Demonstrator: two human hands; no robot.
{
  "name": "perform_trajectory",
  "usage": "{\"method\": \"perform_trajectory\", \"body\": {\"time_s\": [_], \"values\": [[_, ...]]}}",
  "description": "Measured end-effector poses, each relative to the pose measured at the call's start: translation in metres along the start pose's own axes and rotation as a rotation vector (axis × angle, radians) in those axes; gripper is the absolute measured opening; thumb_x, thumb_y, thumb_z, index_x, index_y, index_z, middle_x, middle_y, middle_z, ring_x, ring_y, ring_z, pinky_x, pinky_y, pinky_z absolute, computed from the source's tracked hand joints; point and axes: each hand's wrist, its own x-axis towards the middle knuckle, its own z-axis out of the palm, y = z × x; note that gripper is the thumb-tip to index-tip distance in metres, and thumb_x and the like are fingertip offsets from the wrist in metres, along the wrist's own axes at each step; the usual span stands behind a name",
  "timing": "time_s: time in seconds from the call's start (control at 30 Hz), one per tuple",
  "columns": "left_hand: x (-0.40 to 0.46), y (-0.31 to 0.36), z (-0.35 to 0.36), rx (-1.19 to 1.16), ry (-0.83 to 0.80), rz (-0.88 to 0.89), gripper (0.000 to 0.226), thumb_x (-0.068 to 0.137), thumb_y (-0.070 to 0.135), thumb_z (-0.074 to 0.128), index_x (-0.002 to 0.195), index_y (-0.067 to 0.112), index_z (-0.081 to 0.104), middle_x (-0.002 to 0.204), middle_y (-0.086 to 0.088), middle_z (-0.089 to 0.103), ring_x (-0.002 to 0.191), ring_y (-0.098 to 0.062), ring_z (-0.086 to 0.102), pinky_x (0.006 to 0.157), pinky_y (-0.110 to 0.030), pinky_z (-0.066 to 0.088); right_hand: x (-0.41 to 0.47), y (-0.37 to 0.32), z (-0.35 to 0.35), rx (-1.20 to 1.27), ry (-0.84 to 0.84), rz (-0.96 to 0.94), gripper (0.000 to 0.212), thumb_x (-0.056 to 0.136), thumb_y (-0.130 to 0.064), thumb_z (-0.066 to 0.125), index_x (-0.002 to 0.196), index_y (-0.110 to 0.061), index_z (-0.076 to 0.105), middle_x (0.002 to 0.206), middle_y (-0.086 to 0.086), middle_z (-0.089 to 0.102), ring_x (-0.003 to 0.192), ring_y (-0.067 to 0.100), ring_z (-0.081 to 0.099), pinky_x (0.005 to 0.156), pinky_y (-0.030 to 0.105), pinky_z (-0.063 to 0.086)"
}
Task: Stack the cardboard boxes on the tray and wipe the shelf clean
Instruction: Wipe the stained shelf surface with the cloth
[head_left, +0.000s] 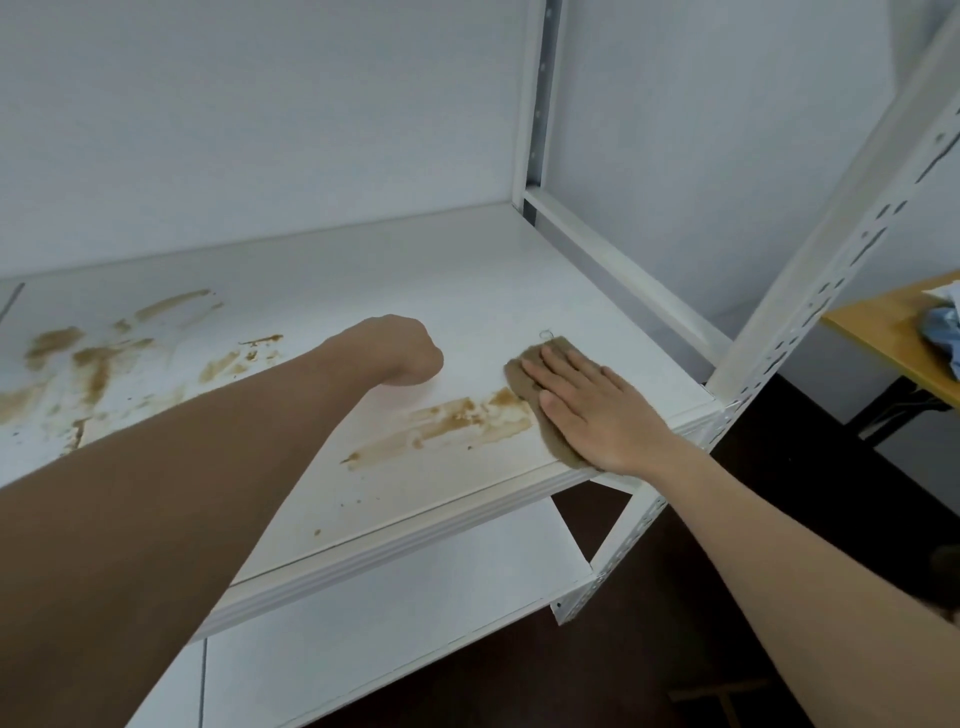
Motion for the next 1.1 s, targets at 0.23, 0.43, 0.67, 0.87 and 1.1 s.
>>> {"method": "perform_trajectory", "body": {"time_s": [0.23,0.43,0.67,0.87,1.1], "values": [[-0.002,-0.018,0.008,-0.015,0.079,0.060,0.023,0.091,0.018,0.035,0.073,0.008,0.043,0.082,-0.005,0.047,0.083,-0.025,0.046,0.072,-0.031,0.034,0.034,0.024,-0.010,-0.033,0.042,0.269,0.054,0.101,-0.042,0.010,0.154,-0.037,-0.002,0.162,-0.012,-0.010,0.148,0.011,-0.015,0.121,0.042,-0.001],[-0.004,-0.008,0.008,-0.024,0.082,0.061,0.016,0.089,0.019,0.036,0.081,0.010,0.047,0.077,-0.002,0.045,0.086,-0.026,0.048,0.071,-0.031,0.037,0.014,-0.039,0.003,-0.007,0.059,0.057,0.052,0.102,-0.044,0.012,0.153,-0.040,-0.001,0.161,-0.017,-0.008,0.148,0.009,-0.011,0.120,0.037,0.000],[-0.003,-0.025,0.016,-0.066,0.101,0.059,0.025,0.088,0.017,0.036,0.064,0.013,0.038,0.072,-0.003,0.045,0.075,-0.023,0.045,0.069,-0.031,0.035,0.013,-0.009,-0.002,0.010,0.022,0.057,0.050,0.101,-0.048,0.013,0.151,-0.047,0.002,0.160,-0.021,-0.005,0.148,0.004,-0.009,0.120,0.037,0.000],[-0.006,-0.031,0.031,-0.106,0.159,0.063,0.030,0.090,0.018,0.036,0.061,0.012,0.040,0.068,-0.003,0.049,0.073,-0.023,0.049,0.070,-0.032,0.041,0.036,-0.044,0.004,0.014,0.025,0.170,0.052,0.102,-0.043,0.011,0.153,-0.040,-0.003,0.162,-0.014,-0.008,0.149,0.012,-0.011,0.119,0.041,-0.003],[-0.028,-0.045,0.028,-0.110,-0.069,0.130,0.045,0.104,0.025,0.021,0.141,0.005,0.036,0.154,-0.008,0.026,0.140,-0.026,0.027,0.115,-0.046,0.018,0.009,-0.052,0.005,0.084,-0.029,-0.030,0.050,0.102,-0.048,0.016,0.151,-0.046,0.008,0.160,-0.022,-0.001,0.148,0.004,-0.008,0.121,0.036,-0.001]]}}
